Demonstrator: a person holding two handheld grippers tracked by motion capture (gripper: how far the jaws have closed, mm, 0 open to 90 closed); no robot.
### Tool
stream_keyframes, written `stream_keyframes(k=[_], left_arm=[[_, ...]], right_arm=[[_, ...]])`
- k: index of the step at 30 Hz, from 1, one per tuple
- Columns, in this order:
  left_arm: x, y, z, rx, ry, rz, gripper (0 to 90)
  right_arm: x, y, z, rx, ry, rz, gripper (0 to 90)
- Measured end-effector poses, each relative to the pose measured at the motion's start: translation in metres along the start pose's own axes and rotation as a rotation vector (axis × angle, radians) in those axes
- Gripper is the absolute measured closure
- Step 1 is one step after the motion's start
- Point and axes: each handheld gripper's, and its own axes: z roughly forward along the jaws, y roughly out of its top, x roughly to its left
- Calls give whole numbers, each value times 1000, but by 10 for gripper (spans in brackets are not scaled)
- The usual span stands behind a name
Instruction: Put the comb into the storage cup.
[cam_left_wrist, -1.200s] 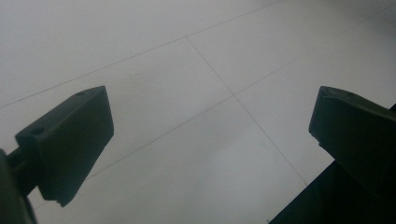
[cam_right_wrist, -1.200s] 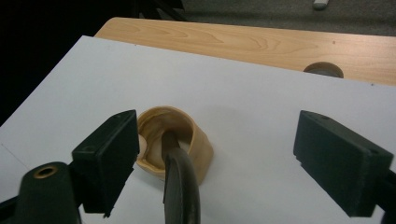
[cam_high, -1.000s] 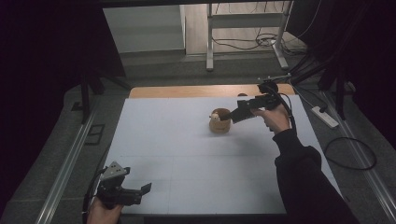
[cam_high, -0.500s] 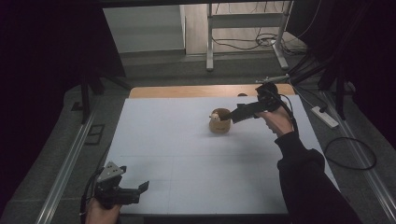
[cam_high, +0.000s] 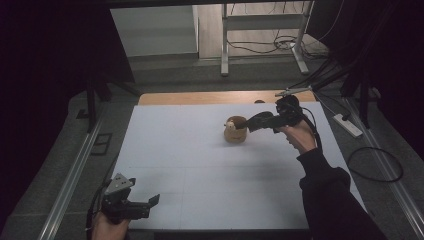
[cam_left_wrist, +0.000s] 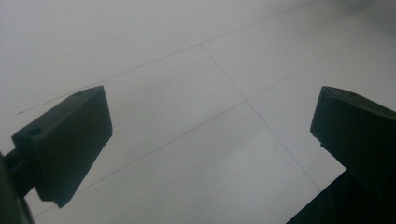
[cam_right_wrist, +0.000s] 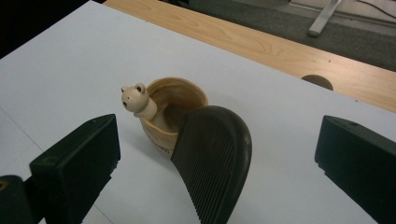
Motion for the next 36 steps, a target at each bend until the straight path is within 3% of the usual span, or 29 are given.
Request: stream_keyframes(k=[14,36], left_arm=[[0,0,0,0,-7,-3,0],[2,-1,-1,-5,-20,-7,0]], right_arm=[[8,-11,-10,-9,-16,-47,0],[15,-26,-18,-18,-17,-63,0]])
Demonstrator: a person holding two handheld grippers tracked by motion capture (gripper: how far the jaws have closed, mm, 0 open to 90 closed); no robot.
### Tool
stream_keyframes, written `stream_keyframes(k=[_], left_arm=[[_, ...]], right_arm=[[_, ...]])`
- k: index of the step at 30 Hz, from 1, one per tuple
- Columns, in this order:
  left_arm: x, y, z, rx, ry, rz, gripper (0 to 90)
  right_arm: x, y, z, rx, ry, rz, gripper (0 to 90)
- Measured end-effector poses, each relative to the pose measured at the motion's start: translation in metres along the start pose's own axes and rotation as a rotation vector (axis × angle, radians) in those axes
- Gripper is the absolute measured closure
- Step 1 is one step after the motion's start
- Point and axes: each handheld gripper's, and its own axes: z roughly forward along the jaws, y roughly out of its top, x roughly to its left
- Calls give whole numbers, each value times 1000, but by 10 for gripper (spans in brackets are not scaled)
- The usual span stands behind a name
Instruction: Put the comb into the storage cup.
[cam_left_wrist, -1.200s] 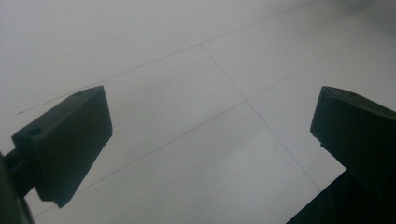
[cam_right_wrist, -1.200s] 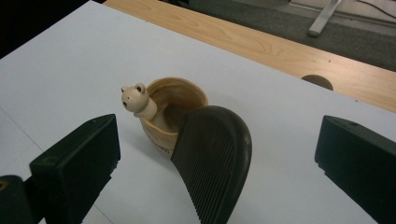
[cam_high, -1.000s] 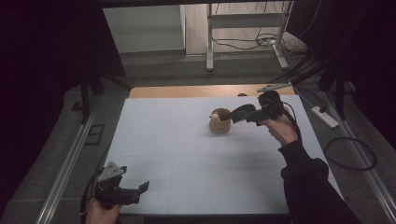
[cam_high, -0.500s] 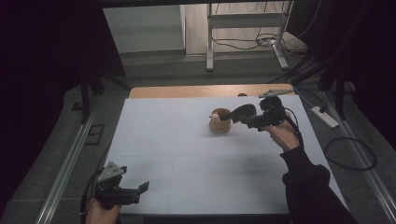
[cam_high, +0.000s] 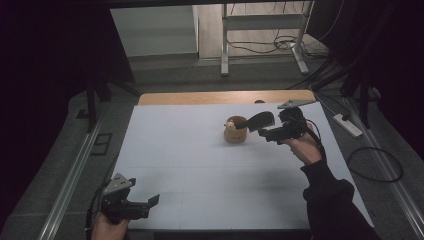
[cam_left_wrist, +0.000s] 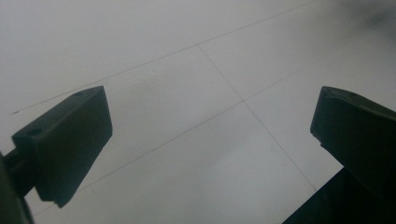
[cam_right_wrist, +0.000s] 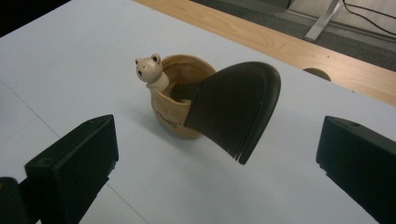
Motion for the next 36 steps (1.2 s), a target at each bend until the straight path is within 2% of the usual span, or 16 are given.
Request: stream_keyframes(k=[12,21,36], left_arm=[[1,-1,-1,-10,-20,-4,0],[4,-1,-1,-20,-52,-9,0],[4,-2,-2,-24,-67,-8,0]], right_arm=[[2,-10,-2,9,4,-3,0],[7,-17,-4,16,9,-9,0],[13,-23,-7,35,18,-13,0]])
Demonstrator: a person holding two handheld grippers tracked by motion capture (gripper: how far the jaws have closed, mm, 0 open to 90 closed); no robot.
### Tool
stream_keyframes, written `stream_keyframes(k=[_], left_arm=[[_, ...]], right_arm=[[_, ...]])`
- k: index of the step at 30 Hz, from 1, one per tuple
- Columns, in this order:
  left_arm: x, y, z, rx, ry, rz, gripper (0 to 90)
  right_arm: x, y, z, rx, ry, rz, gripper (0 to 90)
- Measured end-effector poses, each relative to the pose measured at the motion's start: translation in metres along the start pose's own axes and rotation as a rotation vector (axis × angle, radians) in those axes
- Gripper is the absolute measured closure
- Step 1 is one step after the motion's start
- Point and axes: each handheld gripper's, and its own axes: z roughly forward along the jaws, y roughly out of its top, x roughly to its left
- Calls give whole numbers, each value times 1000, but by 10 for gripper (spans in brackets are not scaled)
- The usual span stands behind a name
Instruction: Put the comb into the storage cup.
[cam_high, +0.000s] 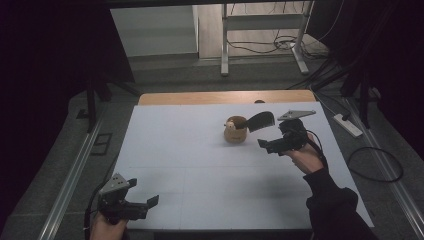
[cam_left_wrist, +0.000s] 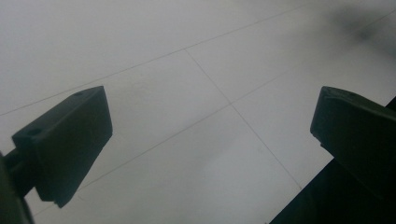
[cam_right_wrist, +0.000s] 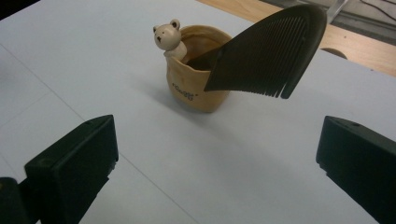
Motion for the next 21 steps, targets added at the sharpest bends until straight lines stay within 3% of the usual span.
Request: stream_keyframes(k=[21], left_arm=[[0,0,-1,-5,-10,4,0]], right_arm=[[9,-8,-15,-4,11,-21,0]])
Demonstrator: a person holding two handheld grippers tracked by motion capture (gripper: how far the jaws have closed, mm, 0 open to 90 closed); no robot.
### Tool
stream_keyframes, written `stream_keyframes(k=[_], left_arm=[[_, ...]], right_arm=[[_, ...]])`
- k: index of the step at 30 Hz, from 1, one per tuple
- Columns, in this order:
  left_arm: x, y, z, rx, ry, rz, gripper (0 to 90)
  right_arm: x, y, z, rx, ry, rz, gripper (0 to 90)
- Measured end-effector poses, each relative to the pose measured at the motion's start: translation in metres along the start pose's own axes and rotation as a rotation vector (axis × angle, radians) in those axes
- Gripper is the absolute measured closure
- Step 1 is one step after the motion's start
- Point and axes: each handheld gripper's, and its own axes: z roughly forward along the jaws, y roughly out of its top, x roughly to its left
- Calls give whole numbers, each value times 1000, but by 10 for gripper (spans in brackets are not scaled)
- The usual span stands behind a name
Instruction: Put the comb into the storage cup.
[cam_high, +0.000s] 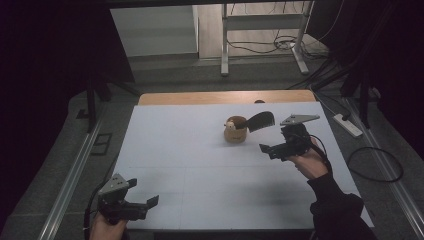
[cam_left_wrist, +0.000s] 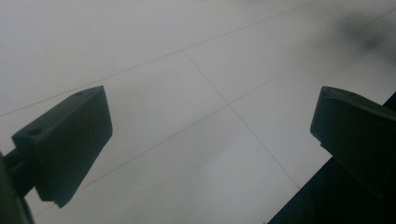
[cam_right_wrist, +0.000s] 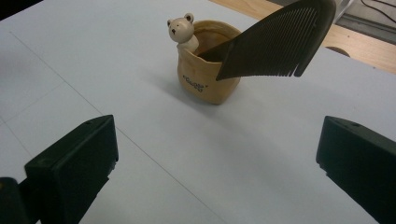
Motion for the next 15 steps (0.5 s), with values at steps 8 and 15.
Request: stream_keyframes(k=[8,15], left_arm=[[0,0,0,-1,-1,0,0],[1,0,0,-2,-1,-4,0]], right_arm=[[3,-5,-6,-2,8,-4,0],[8,-11,-10,-1,14,-20,0]])
